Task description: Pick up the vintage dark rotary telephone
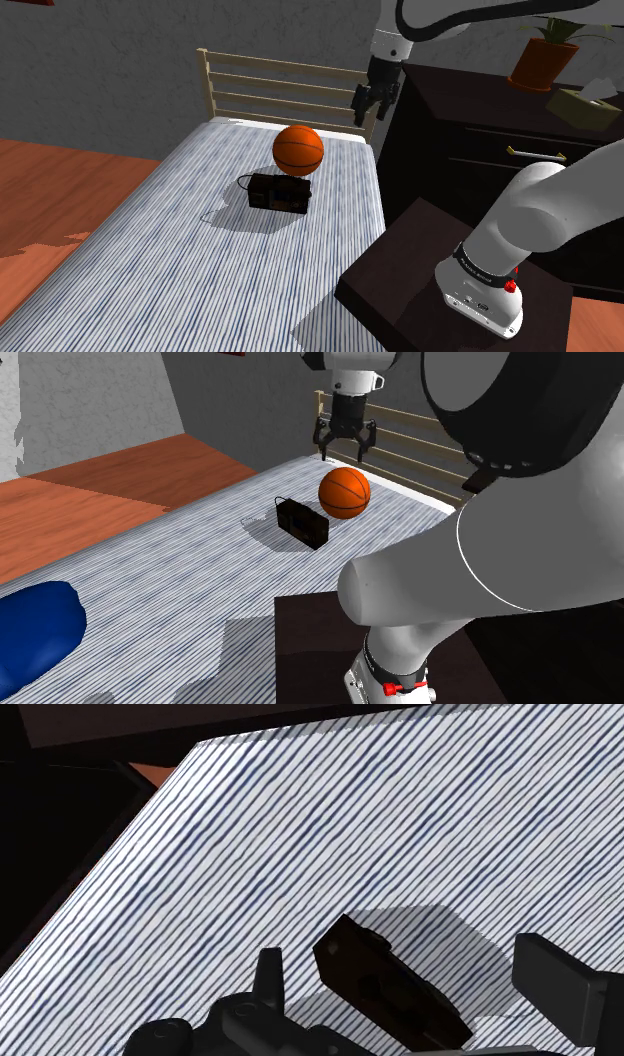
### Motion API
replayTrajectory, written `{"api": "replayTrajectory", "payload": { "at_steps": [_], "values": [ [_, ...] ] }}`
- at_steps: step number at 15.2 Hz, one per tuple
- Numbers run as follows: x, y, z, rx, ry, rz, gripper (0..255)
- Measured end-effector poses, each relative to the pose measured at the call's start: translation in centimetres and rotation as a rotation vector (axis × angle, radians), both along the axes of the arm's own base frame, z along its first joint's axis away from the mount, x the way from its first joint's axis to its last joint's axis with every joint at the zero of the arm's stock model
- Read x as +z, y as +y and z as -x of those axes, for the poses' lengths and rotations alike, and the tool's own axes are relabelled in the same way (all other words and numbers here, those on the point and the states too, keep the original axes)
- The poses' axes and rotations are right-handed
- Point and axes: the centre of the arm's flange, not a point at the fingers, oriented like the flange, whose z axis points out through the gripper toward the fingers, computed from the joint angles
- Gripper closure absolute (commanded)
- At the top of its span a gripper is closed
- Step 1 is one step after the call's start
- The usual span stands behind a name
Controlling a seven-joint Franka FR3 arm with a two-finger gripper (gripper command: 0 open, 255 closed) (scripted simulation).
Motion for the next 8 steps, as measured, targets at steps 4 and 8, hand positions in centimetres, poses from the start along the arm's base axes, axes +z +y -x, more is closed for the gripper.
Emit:
{"api": "replayTrajectory", "payload": {
  "at_steps": [4,8],
  "values": [
    [-3.5,1.3,-4.5,0.030,0.014,0.019,0],
    [-6.7,3.1,-8.4,0.060,0.027,0.038,0]
  ]
}}
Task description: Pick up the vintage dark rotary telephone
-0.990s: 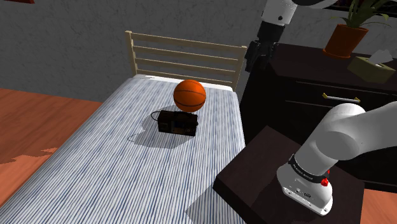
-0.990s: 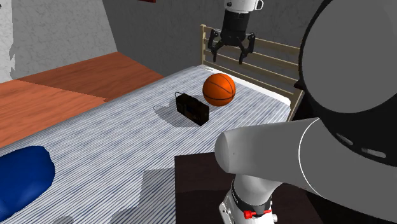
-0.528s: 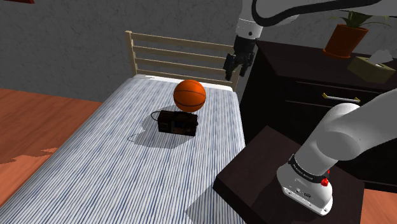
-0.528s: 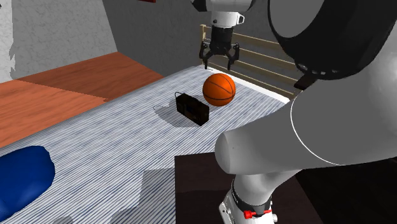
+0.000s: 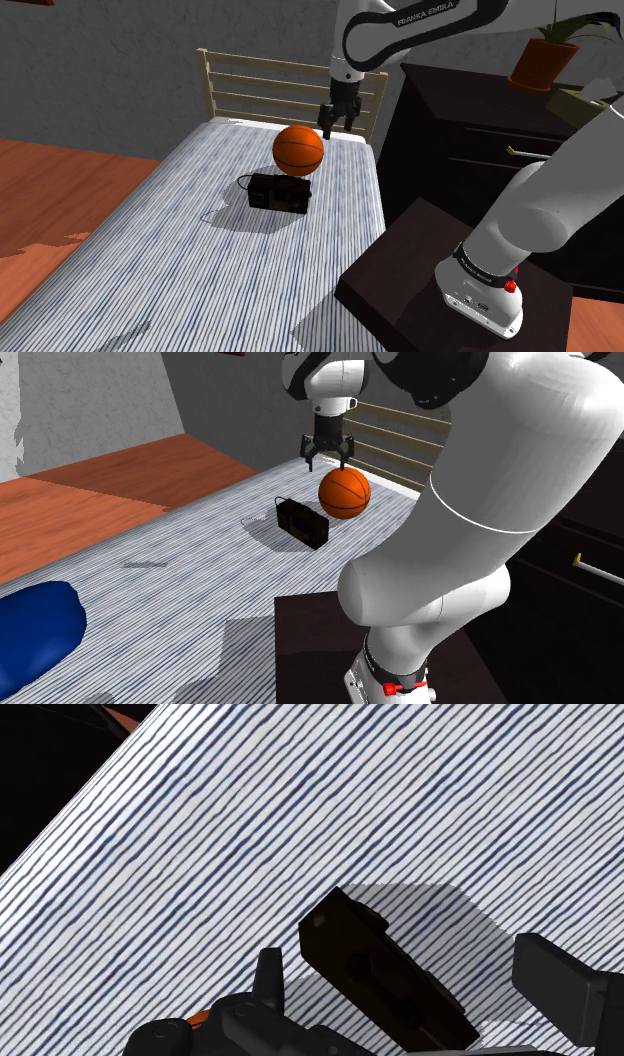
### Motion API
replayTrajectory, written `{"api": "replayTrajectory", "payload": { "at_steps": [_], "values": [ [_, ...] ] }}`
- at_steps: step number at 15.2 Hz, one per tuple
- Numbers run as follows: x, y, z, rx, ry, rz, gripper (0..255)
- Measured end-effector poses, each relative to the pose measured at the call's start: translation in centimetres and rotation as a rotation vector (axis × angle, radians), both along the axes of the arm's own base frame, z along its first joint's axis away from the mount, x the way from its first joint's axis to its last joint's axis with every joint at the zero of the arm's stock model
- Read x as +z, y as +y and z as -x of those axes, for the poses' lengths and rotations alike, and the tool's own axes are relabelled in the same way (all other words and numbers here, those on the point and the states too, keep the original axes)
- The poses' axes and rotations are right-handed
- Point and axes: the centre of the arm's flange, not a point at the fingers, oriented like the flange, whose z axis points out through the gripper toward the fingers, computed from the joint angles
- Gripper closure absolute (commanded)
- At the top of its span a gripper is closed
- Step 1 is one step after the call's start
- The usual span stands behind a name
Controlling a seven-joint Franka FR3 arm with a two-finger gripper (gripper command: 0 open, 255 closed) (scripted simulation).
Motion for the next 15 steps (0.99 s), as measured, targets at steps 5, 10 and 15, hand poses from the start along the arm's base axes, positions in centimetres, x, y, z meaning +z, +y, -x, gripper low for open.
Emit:
{"api": "replayTrajectory", "payload": {
  "at_steps": [5,10,15],
  "values": [
    [-4.2,1.9,-4.7,0.037,0.017,0.024,0],
    [-9.5,3.9,-9.3,0.075,0.033,0.046,0],
    [-13.9,6.4,-14.0,0.113,0.051,0.070,0]
  ]
}}
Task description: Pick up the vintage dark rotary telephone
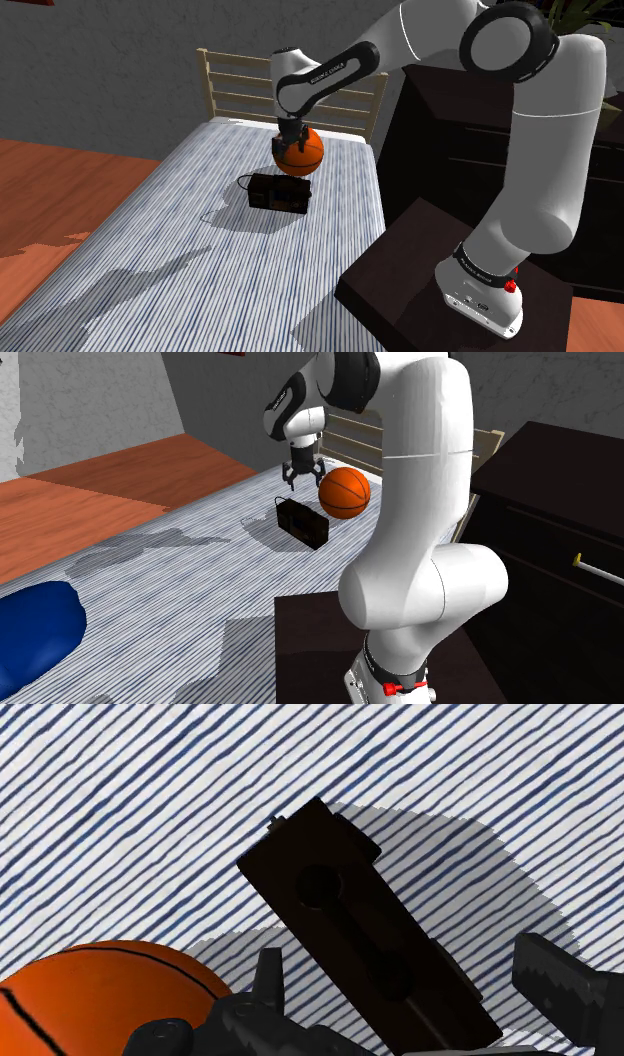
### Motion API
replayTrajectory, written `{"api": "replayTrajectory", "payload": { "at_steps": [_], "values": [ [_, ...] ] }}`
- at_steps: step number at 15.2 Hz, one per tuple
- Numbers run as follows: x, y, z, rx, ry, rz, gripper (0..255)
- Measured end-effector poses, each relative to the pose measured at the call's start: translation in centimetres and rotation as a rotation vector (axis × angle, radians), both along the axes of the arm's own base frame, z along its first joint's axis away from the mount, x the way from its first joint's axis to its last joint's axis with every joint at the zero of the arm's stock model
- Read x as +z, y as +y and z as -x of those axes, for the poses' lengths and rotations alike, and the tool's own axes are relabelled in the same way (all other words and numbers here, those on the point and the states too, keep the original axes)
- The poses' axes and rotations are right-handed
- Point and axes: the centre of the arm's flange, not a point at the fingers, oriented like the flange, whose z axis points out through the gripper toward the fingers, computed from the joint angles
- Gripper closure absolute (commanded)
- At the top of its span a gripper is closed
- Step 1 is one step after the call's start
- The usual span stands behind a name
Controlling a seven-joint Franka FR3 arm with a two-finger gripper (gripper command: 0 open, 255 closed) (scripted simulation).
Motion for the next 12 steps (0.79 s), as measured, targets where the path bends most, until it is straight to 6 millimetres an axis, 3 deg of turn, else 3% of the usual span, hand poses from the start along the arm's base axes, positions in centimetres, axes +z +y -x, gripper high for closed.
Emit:
{"api": "replayTrajectory", "payload": {
  "at_steps": [7,12],
  "values": [
    [-6.2,2.8,-5.9,0.050,0.024,0.031,0],
    [-9.2,2.9,-6.6,0.054,0.026,0.035,0]
  ]
}}
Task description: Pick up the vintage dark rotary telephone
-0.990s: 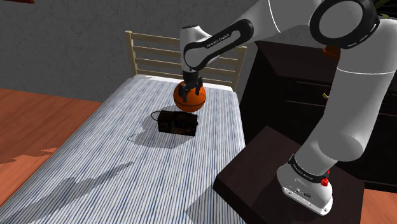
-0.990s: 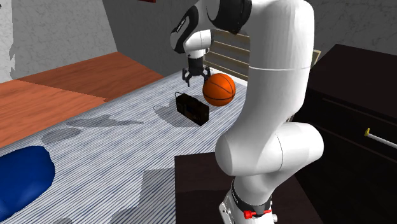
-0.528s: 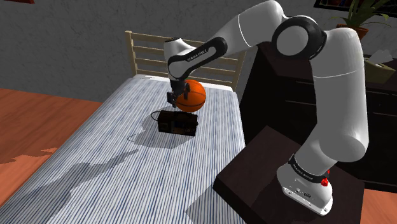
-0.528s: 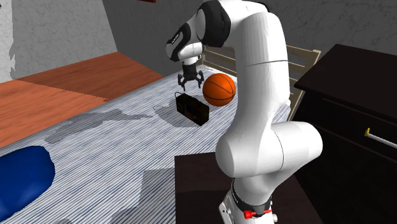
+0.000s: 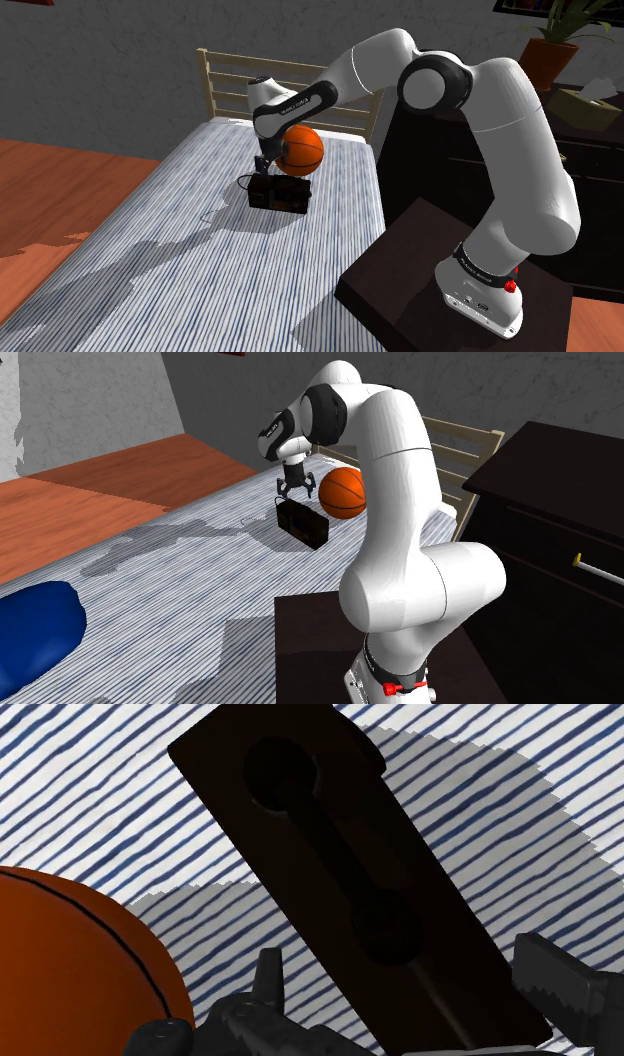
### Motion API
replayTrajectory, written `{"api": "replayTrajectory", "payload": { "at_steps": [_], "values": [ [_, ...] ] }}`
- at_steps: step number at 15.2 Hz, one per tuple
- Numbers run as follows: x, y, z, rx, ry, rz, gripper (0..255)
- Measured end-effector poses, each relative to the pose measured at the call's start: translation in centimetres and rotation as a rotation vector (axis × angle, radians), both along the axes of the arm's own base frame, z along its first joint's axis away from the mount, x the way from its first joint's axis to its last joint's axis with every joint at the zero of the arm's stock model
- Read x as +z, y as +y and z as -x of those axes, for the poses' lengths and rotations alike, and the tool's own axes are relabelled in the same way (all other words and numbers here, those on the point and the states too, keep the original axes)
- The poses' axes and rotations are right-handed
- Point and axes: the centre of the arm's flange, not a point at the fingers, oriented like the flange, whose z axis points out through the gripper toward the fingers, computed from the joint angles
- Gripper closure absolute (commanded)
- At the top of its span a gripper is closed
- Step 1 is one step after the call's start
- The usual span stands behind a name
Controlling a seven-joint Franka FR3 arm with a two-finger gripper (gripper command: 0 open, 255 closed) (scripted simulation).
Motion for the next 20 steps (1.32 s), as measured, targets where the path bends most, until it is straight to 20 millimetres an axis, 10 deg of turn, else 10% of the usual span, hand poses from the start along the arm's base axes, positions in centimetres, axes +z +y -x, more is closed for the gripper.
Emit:
{"api": "replayTrajectory", "payload": {
  "at_steps": [3,4,20],
  "values": [
    [-1.6,0.0,0.1,0.000,0.000,0.000,0],
    [-1.7,0.0,0.1,0.000,0.000,0.000,255],
    [0.6,-0.1,0.1,0.000,0.003,0.001,255]
  ]
}}
